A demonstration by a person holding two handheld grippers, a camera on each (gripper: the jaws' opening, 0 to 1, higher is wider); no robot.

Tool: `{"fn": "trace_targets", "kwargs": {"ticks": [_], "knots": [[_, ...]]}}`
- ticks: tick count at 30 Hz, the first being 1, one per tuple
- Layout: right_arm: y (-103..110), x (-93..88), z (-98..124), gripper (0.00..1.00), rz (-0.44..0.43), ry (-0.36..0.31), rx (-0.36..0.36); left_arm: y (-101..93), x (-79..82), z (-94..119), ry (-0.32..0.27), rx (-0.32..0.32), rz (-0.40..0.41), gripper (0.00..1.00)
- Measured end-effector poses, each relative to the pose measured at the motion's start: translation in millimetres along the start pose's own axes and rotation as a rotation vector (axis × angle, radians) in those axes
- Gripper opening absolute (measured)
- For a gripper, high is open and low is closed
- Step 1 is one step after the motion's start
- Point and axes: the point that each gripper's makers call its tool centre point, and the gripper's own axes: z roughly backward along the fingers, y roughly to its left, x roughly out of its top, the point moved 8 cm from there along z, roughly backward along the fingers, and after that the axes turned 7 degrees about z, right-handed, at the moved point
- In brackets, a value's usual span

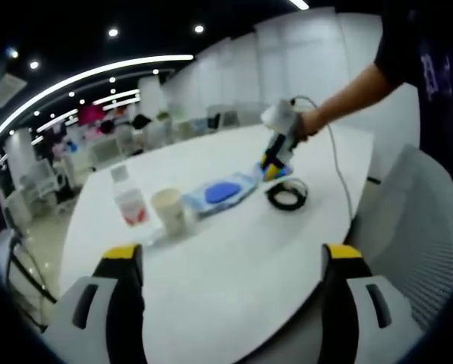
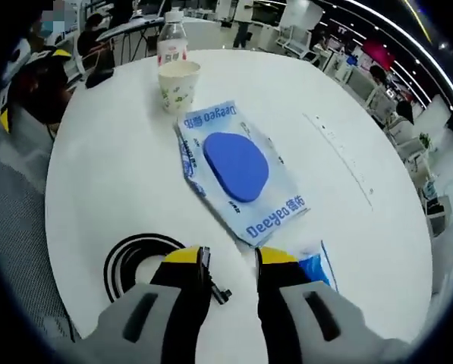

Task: Arrange the tabletop items into an orderly group along one side of the table until the central work area is clear of visible clutter.

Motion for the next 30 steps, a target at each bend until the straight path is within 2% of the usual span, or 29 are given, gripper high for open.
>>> {"fn": "trace_targets", "kwargs": {"ticks": [1,3,9,11,14,17,19,21,23,28,30], "knots": [[-3,-0.3,-1,0.32,-0.02,0.022,-0.018,0.5,-0.1,0,-0.002,0.003,0.002,0.93],[-4,3.5,-5,0.36,-0.044,0.011,-0.006,1.5,-0.3,1,-0.005,0.007,0.009,0.93],[-11,5.9,-18,0.35,-0.176,0.035,0.01,1.8,-0.7,1,0.0,0.009,0.003,0.93],[-13,3.7,-22,0.34,-0.237,0.062,0.017,2.4,-0.6,2,-0.003,0.015,0.004,0.92],[-22,-0.1,-30,0.32,-0.282,0.091,-0.006,4.1,-0.9,3,-0.007,0.023,0.012,0.92],[-30,0.1,-38,0.31,-0.288,0.079,-0.022,3.9,-1.2,3,-0.005,0.022,0.01,0.92],[-34,-0.6,-40,0.31,-0.293,0.103,-0.05,3.9,-1.3,3,-0.004,0.02,0.012,0.91],[-32,2.3,-40,0.3,-0.324,0.077,-0.05,4.3,-1.6,3,-0.002,0.02,0.011,0.91],[-30,-0.5,-42,0.29,-0.37,0.115,-0.042,4.7,-1.8,4,-0.001,0.022,0.013,0.91],[-24,-1.7,-50,0.27,-0.429,0.122,-0.022,5.6,-2.4,4,0.002,0.024,0.017,0.9],[-23,-3.5,-54,0.24,-0.449,0.138,-0.01,5.6,-2.4,4,0.004,0.025,0.018,0.9]]}}
